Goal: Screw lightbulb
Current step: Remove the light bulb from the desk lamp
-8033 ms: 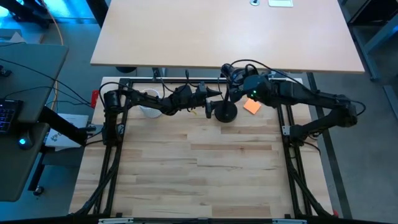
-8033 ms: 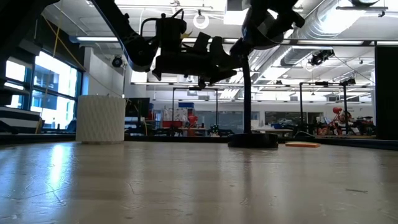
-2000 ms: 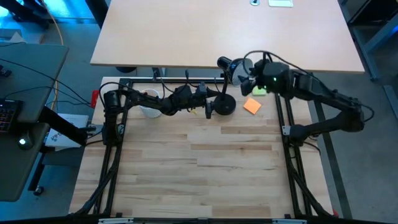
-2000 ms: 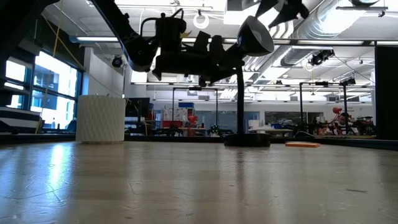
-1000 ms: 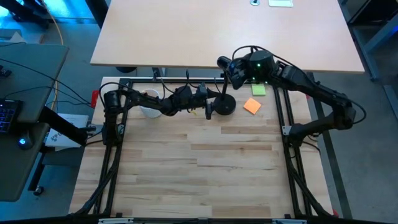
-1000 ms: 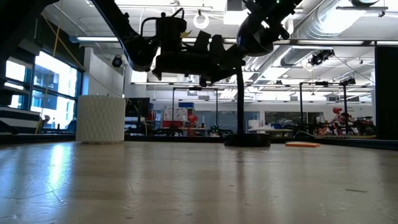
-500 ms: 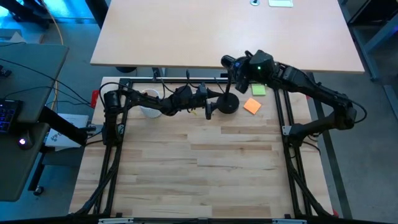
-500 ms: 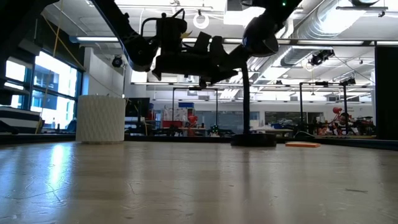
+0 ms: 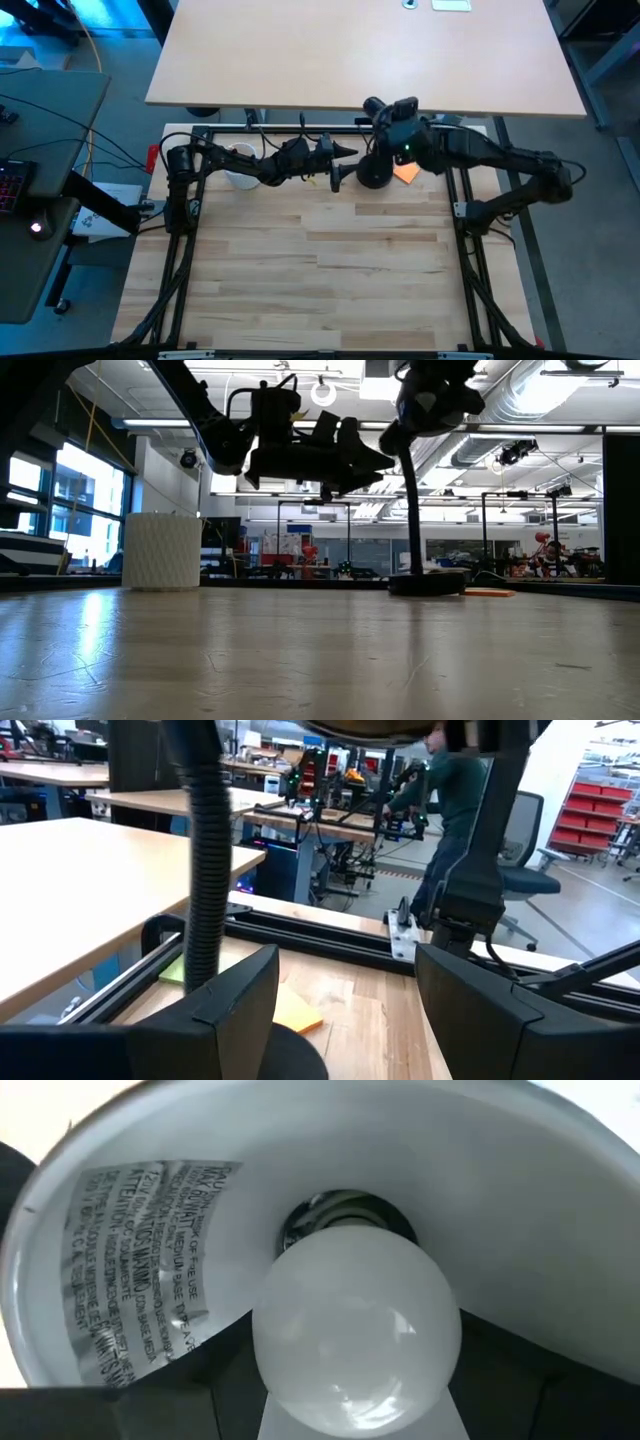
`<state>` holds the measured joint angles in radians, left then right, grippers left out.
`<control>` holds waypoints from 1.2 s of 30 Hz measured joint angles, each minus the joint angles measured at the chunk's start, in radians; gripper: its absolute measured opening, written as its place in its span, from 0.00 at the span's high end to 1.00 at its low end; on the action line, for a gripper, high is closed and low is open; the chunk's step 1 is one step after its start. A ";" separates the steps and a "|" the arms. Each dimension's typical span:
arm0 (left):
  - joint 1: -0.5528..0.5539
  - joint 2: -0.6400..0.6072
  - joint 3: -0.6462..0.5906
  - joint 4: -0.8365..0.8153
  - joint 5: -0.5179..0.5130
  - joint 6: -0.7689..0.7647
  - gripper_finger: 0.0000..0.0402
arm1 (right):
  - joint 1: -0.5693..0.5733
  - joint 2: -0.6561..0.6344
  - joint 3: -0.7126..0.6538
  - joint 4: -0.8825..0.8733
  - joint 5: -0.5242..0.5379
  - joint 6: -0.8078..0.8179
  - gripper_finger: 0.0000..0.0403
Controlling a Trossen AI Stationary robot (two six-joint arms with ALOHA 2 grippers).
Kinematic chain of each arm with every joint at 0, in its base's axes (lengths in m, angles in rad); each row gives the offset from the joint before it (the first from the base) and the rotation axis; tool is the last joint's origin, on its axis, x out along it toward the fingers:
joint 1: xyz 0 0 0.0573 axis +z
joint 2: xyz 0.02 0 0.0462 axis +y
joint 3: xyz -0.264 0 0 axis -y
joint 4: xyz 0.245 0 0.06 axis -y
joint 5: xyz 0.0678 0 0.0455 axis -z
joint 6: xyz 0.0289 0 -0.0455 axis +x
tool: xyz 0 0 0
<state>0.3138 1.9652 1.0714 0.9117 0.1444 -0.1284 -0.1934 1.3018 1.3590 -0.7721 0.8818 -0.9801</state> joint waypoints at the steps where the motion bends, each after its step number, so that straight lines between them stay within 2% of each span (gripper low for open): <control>1: 0.000 0.000 0.000 0.000 0.000 0.000 0.43 | 0.020 0.000 0.000 -0.010 0.018 0.017 0.38; 12: 0.000 0.000 0.000 0.000 0.000 0.000 0.43 | 0.191 0.000 0.000 -0.040 0.105 0.223 0.39; 18: 0.000 0.000 0.000 0.005 -0.007 0.000 0.43 | 0.218 0.000 0.000 -0.043 0.108 0.336 0.39; 26: 0.000 -0.001 0.000 0.002 -0.095 0.036 0.43 | 0.224 0.000 0.000 -0.030 0.059 0.465 0.39; 31: 0.010 -0.066 0.000 -0.160 -0.132 0.096 0.43 | 0.241 0.000 0.000 -0.009 0.058 0.539 0.39; 36: 0.021 -0.151 0.000 -0.357 -0.181 0.164 0.43 | 0.255 0.000 0.000 0.008 0.051 0.795 0.39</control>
<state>0.3344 1.8142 1.0714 0.5544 -0.0363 0.0353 0.0616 1.3014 1.3590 -0.7637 0.9331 -0.1853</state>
